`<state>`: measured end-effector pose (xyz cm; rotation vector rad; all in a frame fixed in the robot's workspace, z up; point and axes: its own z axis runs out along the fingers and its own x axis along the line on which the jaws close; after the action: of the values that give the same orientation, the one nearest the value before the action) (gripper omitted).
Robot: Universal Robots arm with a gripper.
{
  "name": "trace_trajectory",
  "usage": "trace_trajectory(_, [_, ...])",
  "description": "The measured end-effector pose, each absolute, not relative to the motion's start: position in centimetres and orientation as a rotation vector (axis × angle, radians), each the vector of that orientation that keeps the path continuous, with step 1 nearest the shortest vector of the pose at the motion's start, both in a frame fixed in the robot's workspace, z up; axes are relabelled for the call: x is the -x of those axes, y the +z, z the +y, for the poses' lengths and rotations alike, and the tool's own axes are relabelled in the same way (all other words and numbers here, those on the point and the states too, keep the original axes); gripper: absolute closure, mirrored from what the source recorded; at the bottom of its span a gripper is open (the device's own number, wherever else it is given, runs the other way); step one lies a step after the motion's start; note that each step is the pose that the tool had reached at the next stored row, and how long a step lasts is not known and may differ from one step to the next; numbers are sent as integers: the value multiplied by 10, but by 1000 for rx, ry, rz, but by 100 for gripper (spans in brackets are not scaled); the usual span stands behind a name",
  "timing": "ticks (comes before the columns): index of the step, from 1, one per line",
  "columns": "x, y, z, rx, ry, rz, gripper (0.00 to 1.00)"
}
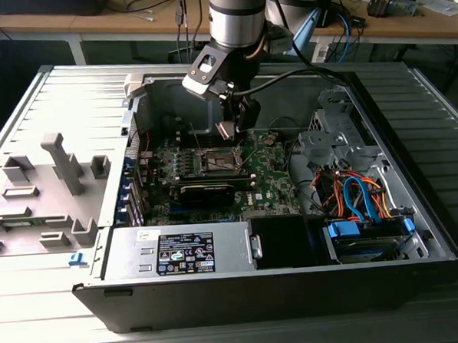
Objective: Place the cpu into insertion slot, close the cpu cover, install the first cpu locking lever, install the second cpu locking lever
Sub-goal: 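Place the cpu into insertion slot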
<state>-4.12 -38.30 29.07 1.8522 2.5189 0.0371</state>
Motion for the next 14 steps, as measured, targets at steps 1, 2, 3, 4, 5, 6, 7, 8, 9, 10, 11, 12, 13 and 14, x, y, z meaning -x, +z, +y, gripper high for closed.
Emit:
trace_trajectory(1, [41,291,-383,-1854,37,2517,45])
trace_trajectory(2, [41,291,-383,-1856,37,2516,45])
trace_trajectory(3, [41,290,-383,-1857,37,2515,45])
trace_trajectory(4, [41,290,-383,-1859,37,2514,45])
trace_trajectory(5, [41,290,-383,-1860,37,2513,45])
trace_trajectory(6, [41,290,-383,-1863,37,2511,45])
trace_trajectory(7, [41,290,-383,-1864,37,2510,45])
trace_trajectory(8, [41,290,-383,-1865,37,2509,45])
trace_trajectory(9, [41,290,-383,-1867,37,2508,45])
trace_trajectory(10, [41,290,-383,-1869,37,2507,45])
trace_trajectory(11, [41,290,-383,-1870,37,2505,45])
trace_trajectory(12, [41,290,-383,-1871,37,2504,45])
trace_trajectory(13, [41,290,-383,-1874,37,2502,45])
trace_trajectory(14, [41,290,-383,-1876,37,2501,45])
